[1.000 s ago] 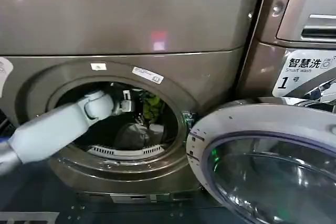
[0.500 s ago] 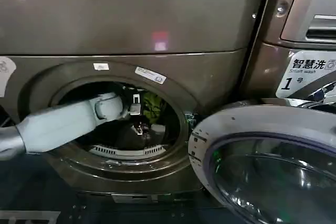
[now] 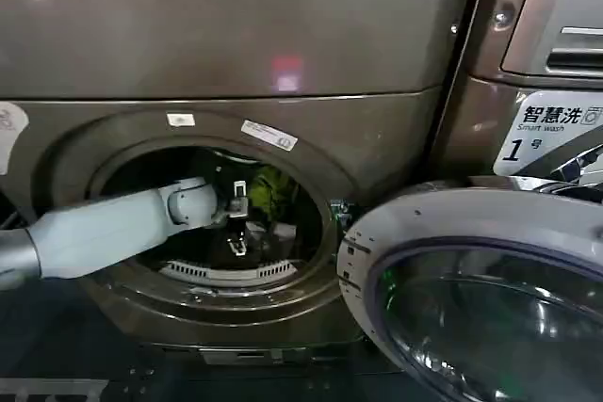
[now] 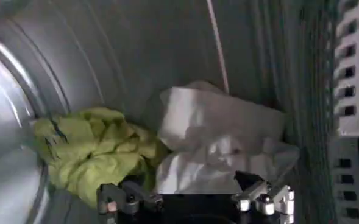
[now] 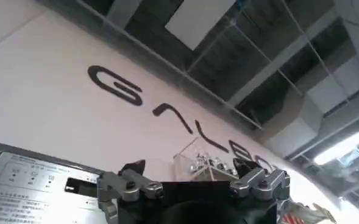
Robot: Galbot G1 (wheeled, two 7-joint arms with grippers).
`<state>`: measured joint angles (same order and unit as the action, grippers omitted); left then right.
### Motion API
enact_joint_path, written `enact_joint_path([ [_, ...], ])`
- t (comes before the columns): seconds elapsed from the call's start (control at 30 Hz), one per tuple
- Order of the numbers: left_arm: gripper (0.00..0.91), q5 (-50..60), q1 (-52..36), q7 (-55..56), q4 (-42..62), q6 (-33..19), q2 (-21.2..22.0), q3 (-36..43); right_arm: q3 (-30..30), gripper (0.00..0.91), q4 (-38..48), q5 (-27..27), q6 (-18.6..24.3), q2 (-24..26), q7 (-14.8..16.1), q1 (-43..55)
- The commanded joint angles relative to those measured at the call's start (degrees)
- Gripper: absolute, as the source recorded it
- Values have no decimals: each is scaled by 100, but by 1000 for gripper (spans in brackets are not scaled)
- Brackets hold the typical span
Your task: Grasp the clothes from the dryer.
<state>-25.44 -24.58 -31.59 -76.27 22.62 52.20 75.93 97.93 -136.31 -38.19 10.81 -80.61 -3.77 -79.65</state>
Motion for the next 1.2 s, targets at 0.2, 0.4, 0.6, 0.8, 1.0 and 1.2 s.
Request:
enact_joint_path([
  [0.2, 907, -111, -67, 68, 109, 192, 32, 459, -75, 907, -1, 17, -5, 31, -1, 4],
  [0.4, 907, 53, 97, 76, 385, 121, 146, 393, -79, 907, -11, 30, -12, 39, -4, 7],
  [0.6, 907, 189, 235, 94, 827, 38, 376, 279, -75, 907, -18, 66, -23, 42, -9, 22],
  [0.8, 907, 253, 336, 86, 1262, -49, 585, 259, -64, 907, -6, 72, -16, 36, -6, 13],
  [1.0, 739, 323, 532, 70, 1578, -94, 691, 78, -52, 907, 11, 73, -13, 44, -4, 15],
  [1.2, 0, 373, 632, 79, 1674, -181, 696, 36, -63, 907, 19, 79, -11, 46, -2, 17],
])
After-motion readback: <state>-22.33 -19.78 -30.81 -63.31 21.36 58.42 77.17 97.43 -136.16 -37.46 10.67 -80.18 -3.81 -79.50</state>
